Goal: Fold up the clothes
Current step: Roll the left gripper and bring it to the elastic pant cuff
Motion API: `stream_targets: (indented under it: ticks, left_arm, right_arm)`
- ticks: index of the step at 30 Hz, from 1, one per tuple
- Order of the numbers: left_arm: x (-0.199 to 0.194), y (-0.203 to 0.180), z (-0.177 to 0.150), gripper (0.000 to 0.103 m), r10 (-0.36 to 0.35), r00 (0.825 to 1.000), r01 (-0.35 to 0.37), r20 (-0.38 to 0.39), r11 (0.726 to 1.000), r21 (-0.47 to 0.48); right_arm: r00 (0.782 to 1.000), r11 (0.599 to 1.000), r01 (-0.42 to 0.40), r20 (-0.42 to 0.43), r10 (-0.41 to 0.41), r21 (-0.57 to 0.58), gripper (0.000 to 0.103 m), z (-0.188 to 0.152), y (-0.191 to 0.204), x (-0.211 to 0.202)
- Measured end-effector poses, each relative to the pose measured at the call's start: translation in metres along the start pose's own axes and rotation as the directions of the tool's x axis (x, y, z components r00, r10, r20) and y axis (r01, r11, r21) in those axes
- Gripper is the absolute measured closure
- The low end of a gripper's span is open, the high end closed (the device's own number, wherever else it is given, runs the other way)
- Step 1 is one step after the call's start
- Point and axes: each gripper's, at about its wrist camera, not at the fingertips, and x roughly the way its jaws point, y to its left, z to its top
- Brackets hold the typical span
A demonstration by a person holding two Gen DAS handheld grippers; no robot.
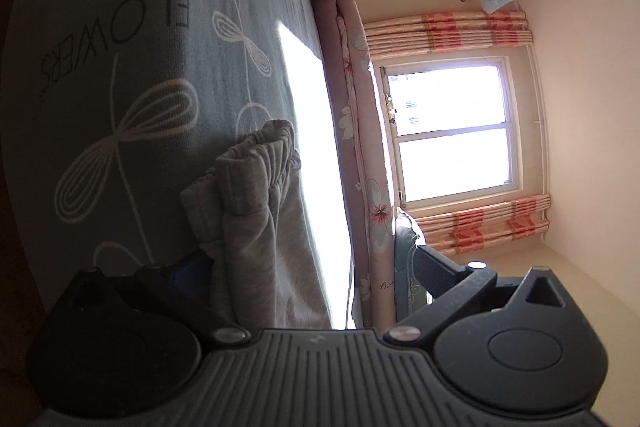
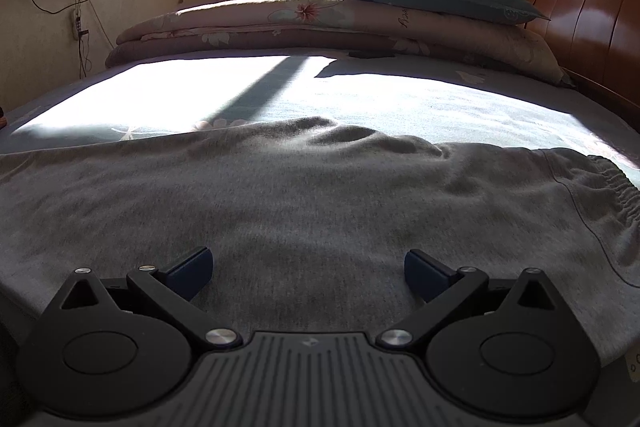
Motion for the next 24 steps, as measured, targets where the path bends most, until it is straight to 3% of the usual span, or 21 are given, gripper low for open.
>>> stream_targets:
  ticks: [6,14,19,24]
  left_arm:
    - [0.005,-0.012,0.017,0.001,0.029,0.996,-0.034,0.080,0.997,0.065]
    - [0.003,-0.007,0.010,0.001,0.017,1.000,-0.018,0.018,0.999,0.031]
    - [-0.004,0.001,0.000,0.001,0.002,0.999,-0.002,0.034,1.000,0.001]
    - [-0.003,-0.006,0.003,0.001,-0.090,0.994,0.089,0.069,0.996,0.020]
  right_arm:
    - [1.000,1.000,0.011,-0.002,-0.011,-0.024,0.000,-0.001,0.004,0.002]
    - [1.000,1.000,0.013,-0.004,-0.013,-0.021,0.000,-0.001,0.004,0.003]
    - [1.000,0.999,0.019,-0.005,-0.020,-0.038,0.000,-0.002,0.006,0.004]
    - [1.000,0.999,0.022,-0.005,-0.022,-0.038,0.000,-0.002,0.007,0.005]
